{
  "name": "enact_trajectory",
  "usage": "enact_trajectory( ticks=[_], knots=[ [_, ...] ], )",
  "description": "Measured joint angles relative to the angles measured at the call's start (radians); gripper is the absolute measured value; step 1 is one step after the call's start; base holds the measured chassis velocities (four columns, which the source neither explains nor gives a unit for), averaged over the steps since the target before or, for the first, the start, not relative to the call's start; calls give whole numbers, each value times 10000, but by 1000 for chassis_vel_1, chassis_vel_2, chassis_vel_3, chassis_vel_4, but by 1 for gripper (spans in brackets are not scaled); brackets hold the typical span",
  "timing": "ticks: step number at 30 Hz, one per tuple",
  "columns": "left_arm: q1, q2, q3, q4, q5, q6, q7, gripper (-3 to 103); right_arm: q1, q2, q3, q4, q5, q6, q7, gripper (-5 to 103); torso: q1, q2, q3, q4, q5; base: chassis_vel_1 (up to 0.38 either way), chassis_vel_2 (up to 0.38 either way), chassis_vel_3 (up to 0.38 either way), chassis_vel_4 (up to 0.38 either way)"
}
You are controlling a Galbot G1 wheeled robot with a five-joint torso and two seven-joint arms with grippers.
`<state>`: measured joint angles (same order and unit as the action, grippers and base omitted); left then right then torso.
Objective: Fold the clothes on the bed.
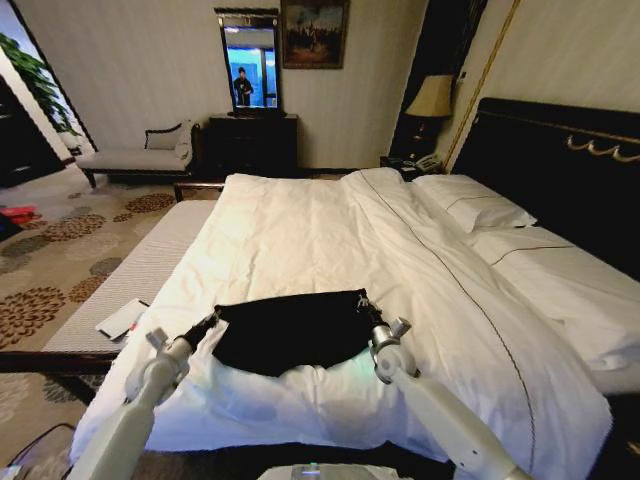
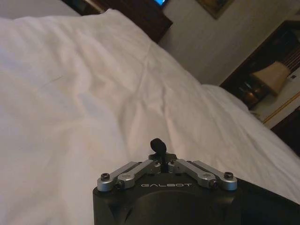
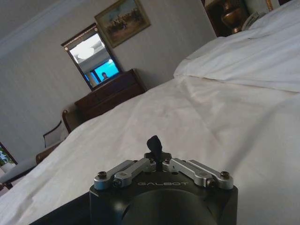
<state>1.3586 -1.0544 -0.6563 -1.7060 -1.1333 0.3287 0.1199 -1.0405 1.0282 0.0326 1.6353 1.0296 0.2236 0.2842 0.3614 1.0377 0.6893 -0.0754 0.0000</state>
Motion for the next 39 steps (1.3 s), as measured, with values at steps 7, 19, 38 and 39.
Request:
enact_trajectory(
  ticks=[7,19,38,39],
  knots=[
    [482,-137,-20,-152,342,91,55,2,-688,15,92,128,-275,-5,38,1,2,0,1,-3,2,0,0,0,0],
    [544,-303,377,-394,858,-54,55,2,-895,273,158,-279,-642,56,-7,1,3,-1,3,0,2,0,0,0,0],
    [1266,-346,-250,-1971,1830,-298,478,15,-1812,418,302,899,-1560,315,-25,14,3,-2,2,1,0,0,0,0,0],
    [1298,-347,-276,-2024,1861,-320,500,15,-1848,415,303,943,-1593,326,-33,14,4,-2,3,0,0,0,0,0,0]
  ],
)
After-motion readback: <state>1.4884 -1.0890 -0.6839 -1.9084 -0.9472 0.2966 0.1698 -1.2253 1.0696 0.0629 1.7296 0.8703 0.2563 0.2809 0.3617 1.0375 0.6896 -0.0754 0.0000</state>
